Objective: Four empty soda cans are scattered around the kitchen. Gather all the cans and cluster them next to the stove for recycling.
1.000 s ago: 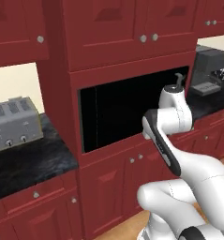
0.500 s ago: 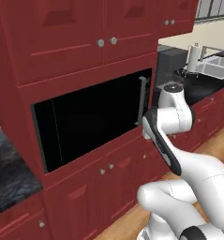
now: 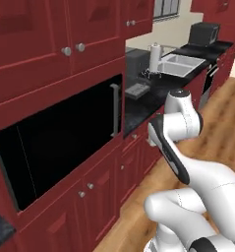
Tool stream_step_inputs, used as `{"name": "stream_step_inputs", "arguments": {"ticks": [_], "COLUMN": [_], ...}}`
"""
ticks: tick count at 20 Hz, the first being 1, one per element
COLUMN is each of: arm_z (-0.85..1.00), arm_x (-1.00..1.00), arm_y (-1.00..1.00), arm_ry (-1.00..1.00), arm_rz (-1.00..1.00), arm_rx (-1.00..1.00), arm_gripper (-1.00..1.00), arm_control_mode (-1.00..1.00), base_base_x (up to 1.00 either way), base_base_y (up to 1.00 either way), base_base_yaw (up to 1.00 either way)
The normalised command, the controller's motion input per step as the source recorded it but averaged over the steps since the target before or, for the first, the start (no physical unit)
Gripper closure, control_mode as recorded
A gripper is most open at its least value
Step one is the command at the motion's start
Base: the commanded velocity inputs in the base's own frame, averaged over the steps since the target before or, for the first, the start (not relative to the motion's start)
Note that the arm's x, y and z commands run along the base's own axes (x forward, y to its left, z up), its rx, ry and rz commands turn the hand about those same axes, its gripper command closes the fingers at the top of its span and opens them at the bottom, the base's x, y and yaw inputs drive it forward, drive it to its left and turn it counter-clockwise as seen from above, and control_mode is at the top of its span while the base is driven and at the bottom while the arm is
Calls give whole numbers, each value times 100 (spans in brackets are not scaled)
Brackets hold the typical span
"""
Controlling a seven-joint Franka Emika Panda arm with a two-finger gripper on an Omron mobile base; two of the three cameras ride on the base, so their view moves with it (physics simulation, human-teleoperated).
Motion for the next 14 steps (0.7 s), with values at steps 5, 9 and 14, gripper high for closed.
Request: {"name": "stream_step_inputs", "arguments": {"ticks": [5, 9, 14], "arm_z": [0, 0, 0], "arm_x": [0, 0, 0], "arm_y": [0, 0, 0], "arm_ry": [0, 0, 0], "arm_rz": [0, 0, 0], "arm_rx": [0, 0, 0], "arm_gripper": [100, 100, 100], "arm_control_mode": [100, 100, 100], "base_base_x": [0, 3, 13], "base_base_y": [-8, -17, -18], "base_base_yaw": [-47, -41, -37]}}
